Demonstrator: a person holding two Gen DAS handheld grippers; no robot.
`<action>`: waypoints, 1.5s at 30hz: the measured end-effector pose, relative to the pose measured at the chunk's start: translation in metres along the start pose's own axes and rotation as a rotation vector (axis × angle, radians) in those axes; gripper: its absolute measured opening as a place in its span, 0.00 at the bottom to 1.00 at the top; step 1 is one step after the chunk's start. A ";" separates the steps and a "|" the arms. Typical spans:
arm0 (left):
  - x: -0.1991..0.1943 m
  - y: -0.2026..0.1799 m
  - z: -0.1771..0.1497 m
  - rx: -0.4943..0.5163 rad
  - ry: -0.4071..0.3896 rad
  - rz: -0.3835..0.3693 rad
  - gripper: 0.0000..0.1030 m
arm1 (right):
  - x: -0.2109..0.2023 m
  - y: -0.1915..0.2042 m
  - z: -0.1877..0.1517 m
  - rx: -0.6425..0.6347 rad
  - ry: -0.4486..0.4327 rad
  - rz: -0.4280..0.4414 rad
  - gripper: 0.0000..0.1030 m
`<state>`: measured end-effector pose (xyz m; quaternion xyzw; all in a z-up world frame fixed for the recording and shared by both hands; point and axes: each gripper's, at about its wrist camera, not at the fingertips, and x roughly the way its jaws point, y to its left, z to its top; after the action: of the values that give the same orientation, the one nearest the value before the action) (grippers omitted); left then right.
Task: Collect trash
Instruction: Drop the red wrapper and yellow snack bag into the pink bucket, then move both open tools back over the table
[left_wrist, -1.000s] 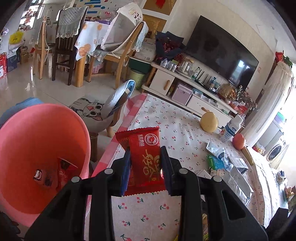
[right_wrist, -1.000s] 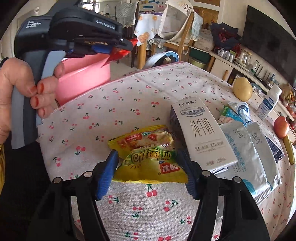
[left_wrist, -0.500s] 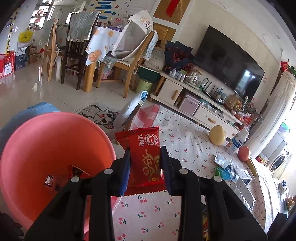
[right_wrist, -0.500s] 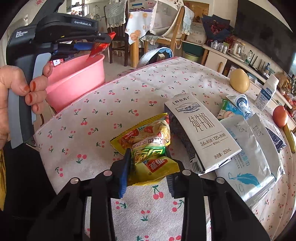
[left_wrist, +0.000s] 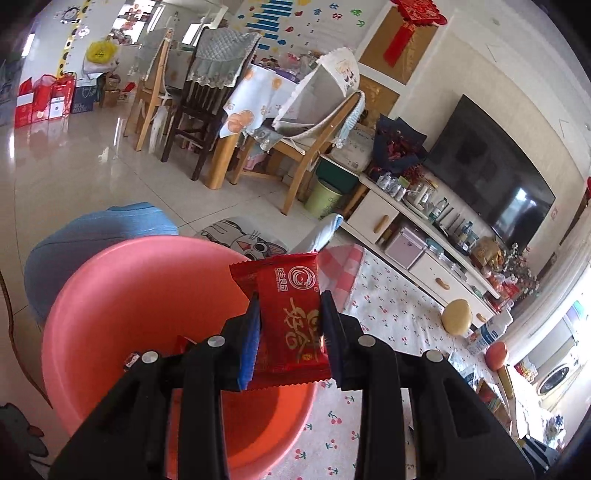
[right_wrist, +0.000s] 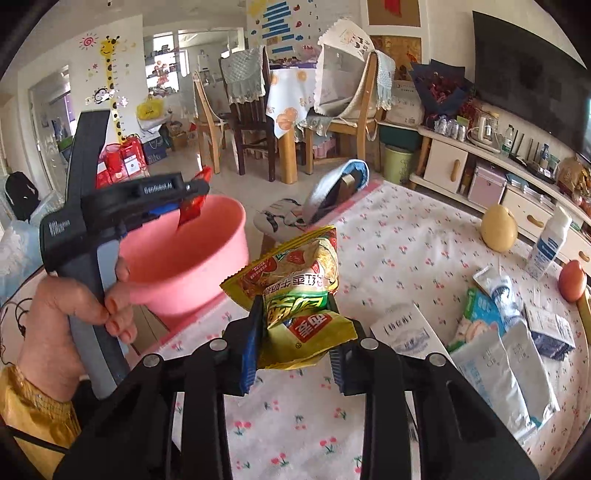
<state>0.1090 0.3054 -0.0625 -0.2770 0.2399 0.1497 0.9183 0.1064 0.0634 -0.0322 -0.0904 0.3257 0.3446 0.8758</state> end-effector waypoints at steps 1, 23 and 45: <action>-0.001 0.005 0.002 -0.013 -0.006 0.015 0.32 | 0.003 0.005 0.009 -0.002 -0.009 0.015 0.32; -0.006 0.087 0.022 -0.226 -0.056 0.188 0.83 | 0.087 0.071 0.061 -0.014 -0.030 0.113 0.81; -0.031 -0.022 -0.004 0.128 -0.163 0.091 0.89 | -0.026 0.004 -0.019 -0.084 -0.142 -0.323 0.95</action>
<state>0.0902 0.2807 -0.0397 -0.1935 0.1857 0.1977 0.9429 0.0793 0.0452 -0.0298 -0.1533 0.2297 0.2183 0.9360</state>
